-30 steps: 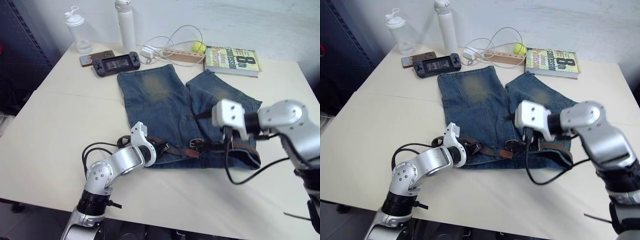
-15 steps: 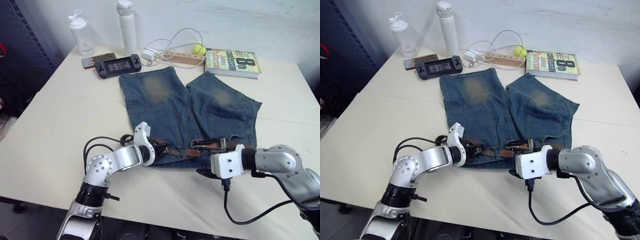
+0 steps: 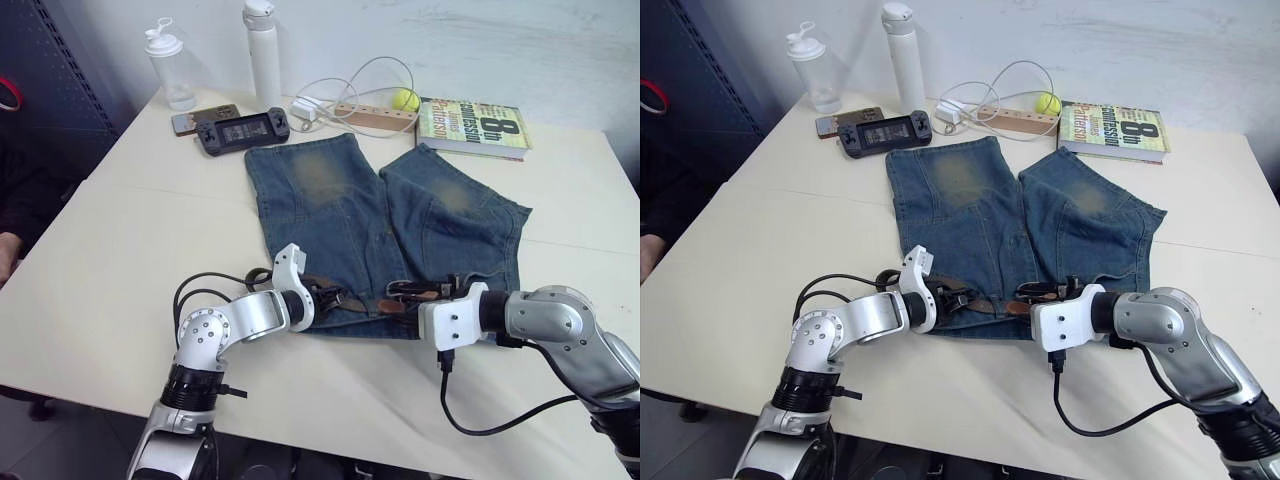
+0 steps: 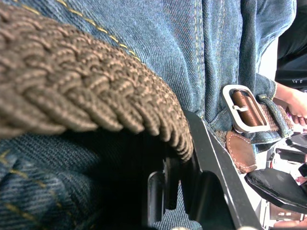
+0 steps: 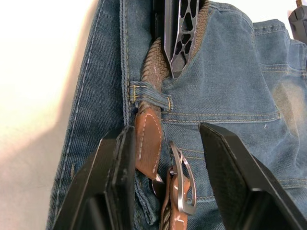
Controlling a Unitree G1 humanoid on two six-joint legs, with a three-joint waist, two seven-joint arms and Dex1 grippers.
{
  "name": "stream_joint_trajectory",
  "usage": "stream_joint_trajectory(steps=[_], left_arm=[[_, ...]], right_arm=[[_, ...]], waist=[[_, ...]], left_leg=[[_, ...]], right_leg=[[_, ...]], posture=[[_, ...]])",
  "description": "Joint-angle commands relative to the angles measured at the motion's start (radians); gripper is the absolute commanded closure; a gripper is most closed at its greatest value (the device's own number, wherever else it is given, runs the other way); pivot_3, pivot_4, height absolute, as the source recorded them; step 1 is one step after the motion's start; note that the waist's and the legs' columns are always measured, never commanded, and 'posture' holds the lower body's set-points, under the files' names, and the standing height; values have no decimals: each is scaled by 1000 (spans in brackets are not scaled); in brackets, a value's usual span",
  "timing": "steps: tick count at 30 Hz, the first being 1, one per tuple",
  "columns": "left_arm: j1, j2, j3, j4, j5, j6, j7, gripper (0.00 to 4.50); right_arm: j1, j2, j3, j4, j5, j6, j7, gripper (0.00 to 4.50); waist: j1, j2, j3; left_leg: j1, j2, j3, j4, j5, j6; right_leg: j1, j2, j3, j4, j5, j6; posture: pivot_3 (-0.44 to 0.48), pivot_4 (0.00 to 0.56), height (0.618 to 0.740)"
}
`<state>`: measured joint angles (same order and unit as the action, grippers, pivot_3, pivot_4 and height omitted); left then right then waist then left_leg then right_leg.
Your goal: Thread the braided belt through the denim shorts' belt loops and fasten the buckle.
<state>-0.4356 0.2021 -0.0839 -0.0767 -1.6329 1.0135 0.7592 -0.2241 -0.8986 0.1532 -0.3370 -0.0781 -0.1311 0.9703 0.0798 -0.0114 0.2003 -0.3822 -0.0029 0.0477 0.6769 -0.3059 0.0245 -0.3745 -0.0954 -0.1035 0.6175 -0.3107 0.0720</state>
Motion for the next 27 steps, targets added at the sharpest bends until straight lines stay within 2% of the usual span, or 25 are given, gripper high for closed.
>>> stream_joint_trajectory(steps=[1,4,5,7,9,11,16,22,23,26,27], left_arm=[[24,-14,-9,44,47,21,11,4500],[25,-22,-3,43,54,27,13,4500],[26,-24,-1,43,56,29,12,4500],[26,-27,4,43,60,35,12,4500],[25,-33,9,44,66,41,11,4500],[24,-37,14,45,72,44,6,4500],[1,-7,32,12,78,73,-112,4500],[-19,107,118,8,-5,110,-145,2108],[-22,124,121,8,-18,117,-146,1571],[-42,255,109,-29,-117,204,-208,364],[-53,321,99,-51,-136,255,-268,36]], right_arm=[[-2,-4,-9,7,-5,-27,2,2197],[-10,7,-14,28,-11,-23,-13,2197],[-11,9,-15,30,-10,-23,-14,2626],[-12,10,-14,31,-9,-25,-13,2793],[-13,12,-14,33,-7,-29,-11,3808],[-15,12,-13,36,-7,-35,-10,4473],[-26,11,-17,35,-3,-70,-10,4473],[-41,2,-24,43,0,-133,-7,4500],[-44,1,-25,45,0,-142,-7,4500],[-55,-14,-29,45,15,-181,14,4500],[-56,-27,-27,42,22,-196,31,4500]], waist=[[0,0,0],[0,0,0],[0,0,0],[0,0,0],[0,0,0],[0,0,0],[-1,1,0],[-14,1,0],[-18,1,0],[-32,1,2],[-34,0,2]], left_leg=[[0,0,0,0,0,0],[0,0,0,0,0,0],[0,0,0,0,0,0],[0,0,0,0,0,0],[0,0,0,0,0,0],[0,0,0,0,0,0],[0,0,0,0,0,0],[-1,0,0,-2,0,-1],[0,0,0,-3,1,-1],[0,0,0,-5,3,-3],[2,0,0,-8,4,-4]], right_leg=[[0,0,0,0,0,0],[0,0,0,0,0,0],[0,0,0,0,0,0],[0,0,0,0,0,0],[0,0,0,0,0,0],[0,0,0,0,0,0],[0,0,0,0,0,0],[-2,0,0,0,0,0],[-2,1,0,0,0,0],[-2,1,0,0,0,0],[-2,1,0,1,0,0]], posture=[[0,150,708],[0,150,708],[0,150,708],[0,150,708],[0,150,708],[0,150,708],[0,150,708],[0,150,708],[0,150,708],[0,150,708],[0,150,708]])
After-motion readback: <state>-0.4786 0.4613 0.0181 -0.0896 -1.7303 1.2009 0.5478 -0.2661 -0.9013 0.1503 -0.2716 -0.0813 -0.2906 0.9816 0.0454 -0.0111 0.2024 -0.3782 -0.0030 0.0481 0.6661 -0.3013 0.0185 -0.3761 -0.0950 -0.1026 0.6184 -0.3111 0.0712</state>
